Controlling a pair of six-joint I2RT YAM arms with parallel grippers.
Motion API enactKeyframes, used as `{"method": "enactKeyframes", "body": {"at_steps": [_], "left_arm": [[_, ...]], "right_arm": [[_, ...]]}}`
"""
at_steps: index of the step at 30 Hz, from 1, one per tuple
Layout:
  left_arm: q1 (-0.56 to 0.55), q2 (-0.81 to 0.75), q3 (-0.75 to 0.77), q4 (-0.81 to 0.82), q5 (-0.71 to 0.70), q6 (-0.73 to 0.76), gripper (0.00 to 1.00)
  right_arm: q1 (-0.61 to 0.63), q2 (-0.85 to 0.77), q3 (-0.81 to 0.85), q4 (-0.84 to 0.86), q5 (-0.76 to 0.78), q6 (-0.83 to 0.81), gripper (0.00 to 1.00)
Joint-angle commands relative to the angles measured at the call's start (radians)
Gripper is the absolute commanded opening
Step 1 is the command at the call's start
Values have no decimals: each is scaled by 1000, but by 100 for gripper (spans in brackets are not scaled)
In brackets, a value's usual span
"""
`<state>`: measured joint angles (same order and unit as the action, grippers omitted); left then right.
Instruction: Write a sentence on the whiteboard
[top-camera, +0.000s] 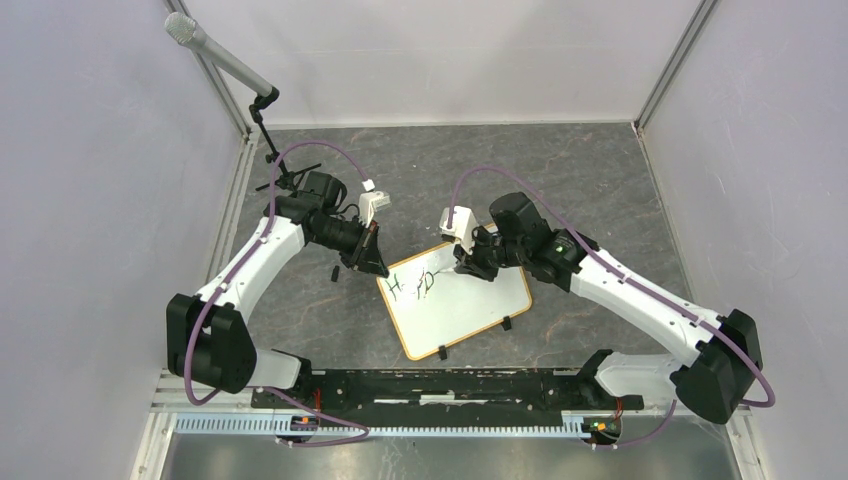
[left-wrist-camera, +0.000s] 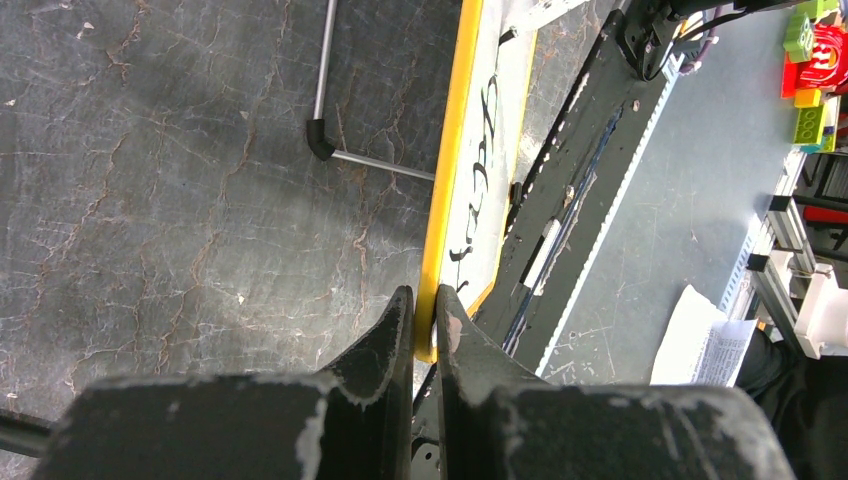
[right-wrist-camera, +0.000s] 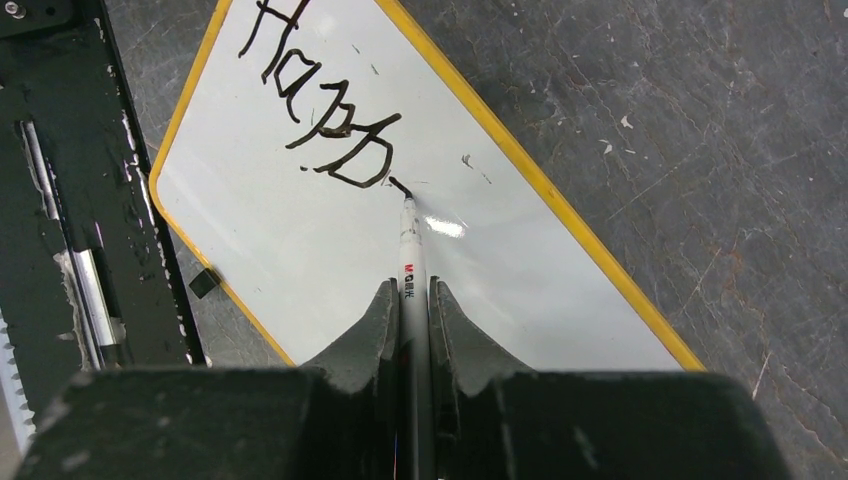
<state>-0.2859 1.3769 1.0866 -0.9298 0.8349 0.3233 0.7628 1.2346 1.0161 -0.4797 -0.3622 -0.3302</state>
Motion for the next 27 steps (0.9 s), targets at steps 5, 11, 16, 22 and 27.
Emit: {"method": "enactKeyframes", "body": {"at_steps": [5,11,16,22,27], "left_arm": [[-29,-3,-17,-23,-40,5,2],[-29,-4,-19,-23,-42,5,2],[-29,-4,-19,-23,-42,6,2],[-30,-2,-19,-23,-41,6,2],[-30,-1,-19,-23,-40,6,2]], "right_arm": [[5,-14,-8,11,14,-13,0],[20,-10,-20,6,11,-17,0],[29,-16,-39,0,9,-21,0],[32,-25,-42,-7,23,-27,0],[30,-22,31,-37,42,-44,0]]}}
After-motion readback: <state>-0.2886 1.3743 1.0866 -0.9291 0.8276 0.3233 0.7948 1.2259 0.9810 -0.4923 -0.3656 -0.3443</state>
